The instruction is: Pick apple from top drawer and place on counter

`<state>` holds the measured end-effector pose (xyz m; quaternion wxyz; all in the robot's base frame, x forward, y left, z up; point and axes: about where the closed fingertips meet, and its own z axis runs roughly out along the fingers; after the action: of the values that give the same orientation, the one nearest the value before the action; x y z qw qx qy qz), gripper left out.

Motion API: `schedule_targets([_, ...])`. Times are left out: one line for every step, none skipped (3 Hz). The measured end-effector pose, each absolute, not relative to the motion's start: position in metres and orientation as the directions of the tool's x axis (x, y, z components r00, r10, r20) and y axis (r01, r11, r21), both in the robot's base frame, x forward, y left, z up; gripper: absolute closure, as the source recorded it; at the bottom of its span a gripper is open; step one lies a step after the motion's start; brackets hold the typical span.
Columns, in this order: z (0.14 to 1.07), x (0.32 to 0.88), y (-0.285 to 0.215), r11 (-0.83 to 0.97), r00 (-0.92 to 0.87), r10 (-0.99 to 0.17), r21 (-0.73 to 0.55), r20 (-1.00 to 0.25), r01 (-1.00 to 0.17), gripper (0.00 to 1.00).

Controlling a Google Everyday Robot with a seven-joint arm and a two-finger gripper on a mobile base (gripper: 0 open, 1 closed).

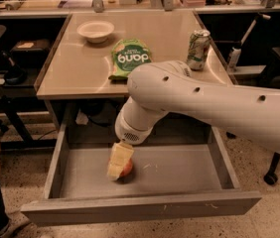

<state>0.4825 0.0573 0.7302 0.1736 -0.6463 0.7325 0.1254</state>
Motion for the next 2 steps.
schedule_targets([0.685,0.499,0.0801,0.119,-0.09,-0.888,-0.037,-0.451,-0.992,0.0])
schedule_targets([0.6835,0.4996,0.0807,0.119,-0.09,-0.887,-0.037,-0.453,-0.992,0.0])
